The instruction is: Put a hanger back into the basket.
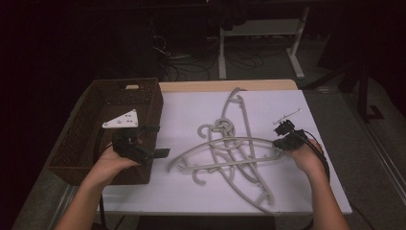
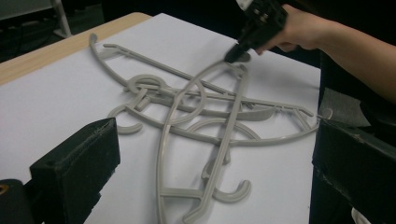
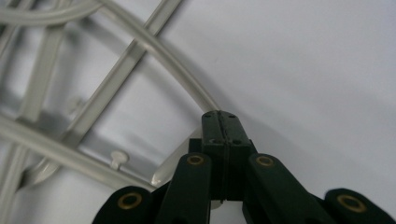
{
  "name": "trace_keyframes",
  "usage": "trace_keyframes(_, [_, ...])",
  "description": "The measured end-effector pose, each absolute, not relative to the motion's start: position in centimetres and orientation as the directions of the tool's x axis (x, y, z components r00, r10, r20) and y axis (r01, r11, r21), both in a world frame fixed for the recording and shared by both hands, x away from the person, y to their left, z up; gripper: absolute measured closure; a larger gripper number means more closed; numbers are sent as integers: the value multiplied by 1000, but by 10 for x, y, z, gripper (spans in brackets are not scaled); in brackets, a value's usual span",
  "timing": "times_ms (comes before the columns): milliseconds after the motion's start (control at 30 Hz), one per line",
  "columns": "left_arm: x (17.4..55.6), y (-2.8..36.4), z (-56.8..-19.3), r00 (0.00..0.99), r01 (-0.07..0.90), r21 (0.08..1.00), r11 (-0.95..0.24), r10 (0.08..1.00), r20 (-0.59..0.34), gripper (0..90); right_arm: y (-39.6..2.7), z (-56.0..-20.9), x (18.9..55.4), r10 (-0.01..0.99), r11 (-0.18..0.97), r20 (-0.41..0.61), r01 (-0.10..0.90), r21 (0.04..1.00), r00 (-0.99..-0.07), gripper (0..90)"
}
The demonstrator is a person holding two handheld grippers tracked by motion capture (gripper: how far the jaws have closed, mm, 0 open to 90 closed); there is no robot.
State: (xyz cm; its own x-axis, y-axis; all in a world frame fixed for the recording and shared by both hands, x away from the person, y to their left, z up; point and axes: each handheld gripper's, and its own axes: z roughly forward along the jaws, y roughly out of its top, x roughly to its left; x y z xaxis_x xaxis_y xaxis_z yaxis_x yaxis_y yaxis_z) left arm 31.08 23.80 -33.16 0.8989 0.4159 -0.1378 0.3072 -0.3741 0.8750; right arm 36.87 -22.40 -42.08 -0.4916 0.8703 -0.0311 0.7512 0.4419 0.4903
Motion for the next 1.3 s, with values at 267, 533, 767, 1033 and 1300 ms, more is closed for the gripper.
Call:
trace_keyframes(267, [309,212,-343,884,333,844,-421,451,-124,8,-226,-419,374,866,401,39,738,542,-499,845])
trace_keyframes(533, [322,173,-362,868,364,796,-484,486,-102,9,-231,-409,357,837,340,115,673,657,-535,534])
trace_keyframes(767, [343,139,-384,878,386,740,-550,466,-111,48,-227,-409,347,806,352,127,640,683,-579,351])
trace_keyframes(1033, [380,122,-421,861,456,664,-593,482,-160,149,-224,-409,346,792,365,122,623,692,-599,277])
trace_keyframes(1300, [392,117,-442,871,447,605,-659,474,-127,327,-222,-409,348,795,369,114,624,689,-596,261])
